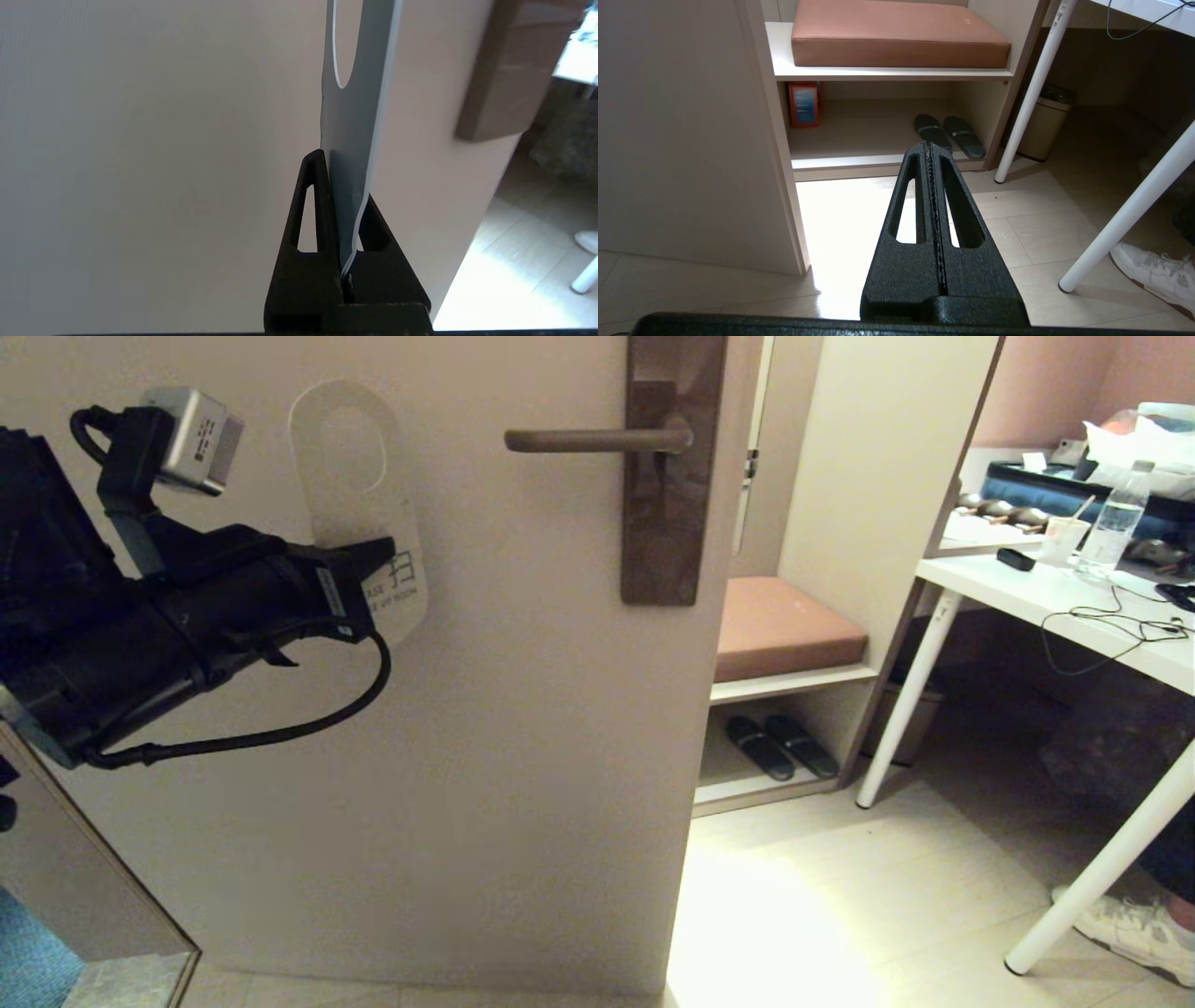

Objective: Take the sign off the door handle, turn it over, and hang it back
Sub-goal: Hang the sign back with the other side facing out

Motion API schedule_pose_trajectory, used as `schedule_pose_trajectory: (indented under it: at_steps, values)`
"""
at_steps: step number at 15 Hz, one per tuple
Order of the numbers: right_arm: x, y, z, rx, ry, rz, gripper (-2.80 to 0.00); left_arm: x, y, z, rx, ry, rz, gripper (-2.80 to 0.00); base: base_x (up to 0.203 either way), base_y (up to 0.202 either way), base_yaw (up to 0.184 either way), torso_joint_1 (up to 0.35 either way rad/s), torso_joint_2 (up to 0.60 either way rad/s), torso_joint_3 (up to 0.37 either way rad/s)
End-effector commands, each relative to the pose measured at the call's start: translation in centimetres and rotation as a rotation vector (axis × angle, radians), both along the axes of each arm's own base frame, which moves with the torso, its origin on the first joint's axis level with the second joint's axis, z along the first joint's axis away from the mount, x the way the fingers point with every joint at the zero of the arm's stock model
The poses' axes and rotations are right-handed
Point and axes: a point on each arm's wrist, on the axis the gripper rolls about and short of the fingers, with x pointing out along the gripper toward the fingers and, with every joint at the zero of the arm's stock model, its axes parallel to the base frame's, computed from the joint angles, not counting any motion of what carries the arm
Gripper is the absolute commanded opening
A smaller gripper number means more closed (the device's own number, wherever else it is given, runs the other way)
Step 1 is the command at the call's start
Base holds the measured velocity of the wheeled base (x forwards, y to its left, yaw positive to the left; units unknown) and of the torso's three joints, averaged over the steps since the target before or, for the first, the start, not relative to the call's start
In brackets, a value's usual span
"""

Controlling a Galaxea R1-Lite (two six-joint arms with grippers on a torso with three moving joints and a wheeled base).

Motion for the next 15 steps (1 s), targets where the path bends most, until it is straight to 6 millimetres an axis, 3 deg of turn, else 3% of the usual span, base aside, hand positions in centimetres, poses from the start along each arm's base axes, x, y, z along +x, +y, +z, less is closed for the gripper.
schedule_pose_trajectory:
  at_steps: [1, 15]
  values:
    - [0.0, 0.0, 0.0, -0.001, -0.001, 0.000, -2.80, -0.3, -0.6, 0.7, -0.011, -0.022, -0.016, -2.80, 0.000, 0.000, 0.000, 0.000, 0.00, 0.000]
    - [0.0, 0.0, 0.0, -0.001, -0.001, 0.001, -2.80, -2.1, -5.3, 1.5, -0.009, -0.012, -0.066, -2.80, 0.000, 0.000, 0.000, 0.000, 0.00, 0.000]
